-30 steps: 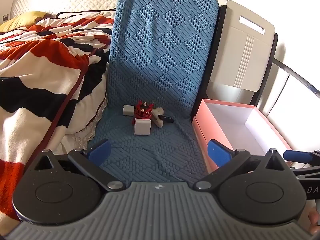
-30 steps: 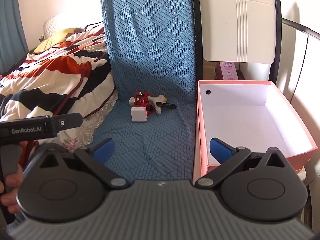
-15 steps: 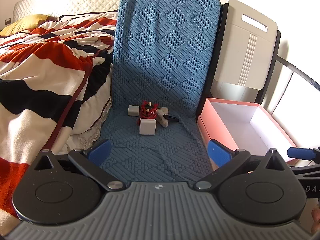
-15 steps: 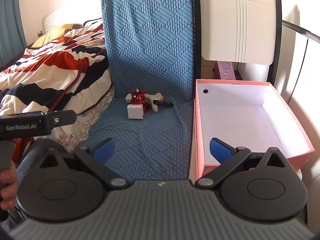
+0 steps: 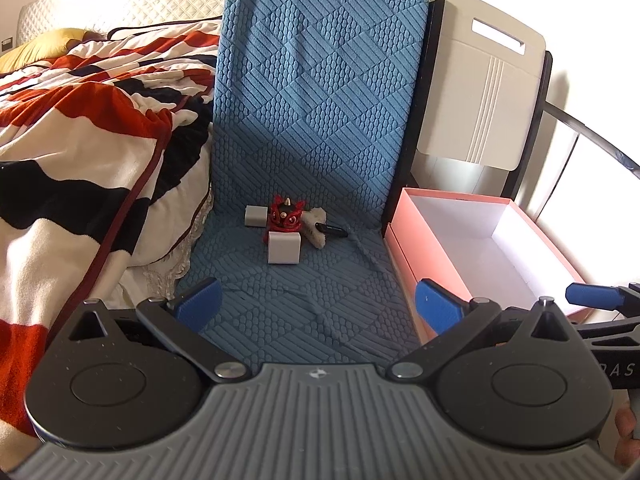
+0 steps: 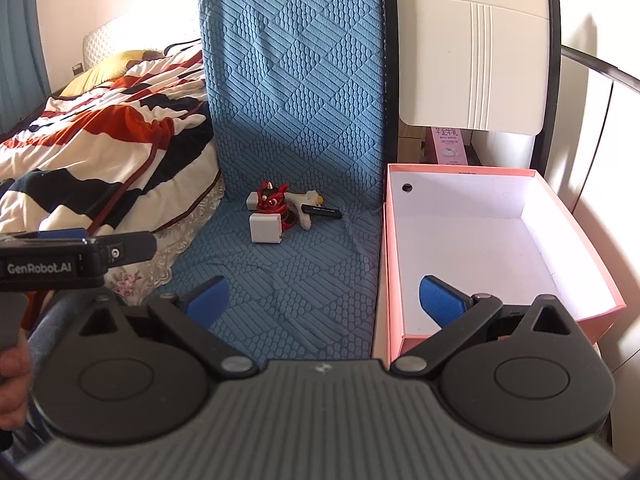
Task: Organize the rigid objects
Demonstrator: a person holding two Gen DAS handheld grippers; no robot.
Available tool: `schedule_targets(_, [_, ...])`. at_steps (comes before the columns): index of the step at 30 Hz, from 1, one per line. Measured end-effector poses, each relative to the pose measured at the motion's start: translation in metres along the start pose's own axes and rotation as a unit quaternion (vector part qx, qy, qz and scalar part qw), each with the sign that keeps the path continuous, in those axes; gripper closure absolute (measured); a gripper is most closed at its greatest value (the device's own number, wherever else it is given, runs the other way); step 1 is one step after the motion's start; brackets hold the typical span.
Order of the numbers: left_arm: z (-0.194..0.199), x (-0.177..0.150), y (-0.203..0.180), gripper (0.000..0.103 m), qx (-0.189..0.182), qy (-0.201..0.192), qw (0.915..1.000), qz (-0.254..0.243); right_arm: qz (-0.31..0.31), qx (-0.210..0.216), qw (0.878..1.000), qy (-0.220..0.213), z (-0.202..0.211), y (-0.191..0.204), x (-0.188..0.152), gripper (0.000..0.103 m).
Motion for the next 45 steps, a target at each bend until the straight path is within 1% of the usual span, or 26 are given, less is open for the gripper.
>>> schedule_targets(8, [-0.003, -0.002, -0.002, 0.000, -0.001, 0.005, 1.0000, -0.002, 0.000, -0.003, 1.000, 0.002, -0.002, 0.001, -0.005, 0.000])
schedule_targets(14, [-0.007, -0.003, -0.007, 0.000, -0.004, 0.010, 0.9999, -0.008, -0.011, 0.008, 1.000, 0.012, -0.008, 0.000, -0.010, 0.000])
schedule_targets(18, [-0.009, -0.005, -0.008, 0.000, -0.005, 0.012, 0.9999, -0.010, -0.006, 0.008, 1.000, 0.017, -0.011, 0.001, -0.010, 0.000])
schedule_targets(25, [-0.008, -0.006, -0.002, 0.000, -0.010, 0.011, 0.9999, 0.005, -0.006, 0.008, 1.000, 0.016, -0.011, 0.002, -0.008, 0.000])
schedule_targets(31, [-0.008, -0.006, 0.000, 0.000, -0.008, 0.009, 0.9999, 0.002, -0.002, 0.001, 1.000, 0.021, -0.014, 0.004, -0.010, 0.000])
schedule_targets(45, [-0.011, -0.009, 0.004, 0.000, -0.002, 0.011, 0.9999, 0.003, 0.000, 0.005, 1.000, 0.024, -0.018, 0.009, -0.009, 0.000])
Point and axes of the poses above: each gripper's, at about its wrist camera, not at the fingertips, and z roughly against the way its jaws point, y to its left, x to its top, the point moved 4 cm from there along -z, roughly the way its jaws point, and after that the axes turned 7 degrees about -x, right-handed, at the moved point
